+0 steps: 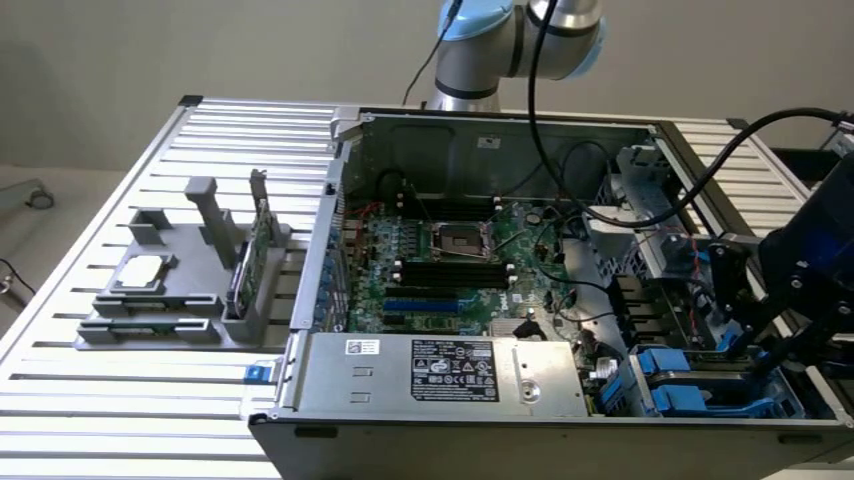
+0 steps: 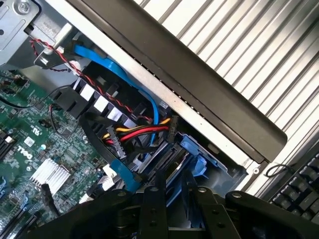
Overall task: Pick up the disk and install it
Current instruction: 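Insert the first disk wire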
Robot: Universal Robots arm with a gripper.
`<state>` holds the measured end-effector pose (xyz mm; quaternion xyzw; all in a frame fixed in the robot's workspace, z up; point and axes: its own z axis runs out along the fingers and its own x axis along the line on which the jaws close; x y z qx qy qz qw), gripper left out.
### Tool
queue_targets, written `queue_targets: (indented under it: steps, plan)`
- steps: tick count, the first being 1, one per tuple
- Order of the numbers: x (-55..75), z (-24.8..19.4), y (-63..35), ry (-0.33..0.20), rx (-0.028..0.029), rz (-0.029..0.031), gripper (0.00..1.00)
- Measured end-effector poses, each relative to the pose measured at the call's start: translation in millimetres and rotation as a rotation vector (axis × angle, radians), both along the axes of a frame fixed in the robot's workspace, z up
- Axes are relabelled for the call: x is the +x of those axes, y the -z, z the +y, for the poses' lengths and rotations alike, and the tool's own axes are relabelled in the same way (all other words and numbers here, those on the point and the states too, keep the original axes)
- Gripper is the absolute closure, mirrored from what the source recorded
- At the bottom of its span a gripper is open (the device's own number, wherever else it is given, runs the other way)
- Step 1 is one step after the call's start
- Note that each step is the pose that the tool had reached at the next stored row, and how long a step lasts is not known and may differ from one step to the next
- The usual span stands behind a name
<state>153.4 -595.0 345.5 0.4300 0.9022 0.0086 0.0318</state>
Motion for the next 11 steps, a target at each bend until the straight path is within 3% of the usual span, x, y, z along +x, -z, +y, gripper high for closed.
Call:
queue_targets:
  steps: [5,11]
  plan:
    - [2.3,1.6,0.0,0.01,0.0056,0.0001,0.73]
    - [6.7,3.6,0.1,0.018,0.017,0.0001,0.73]
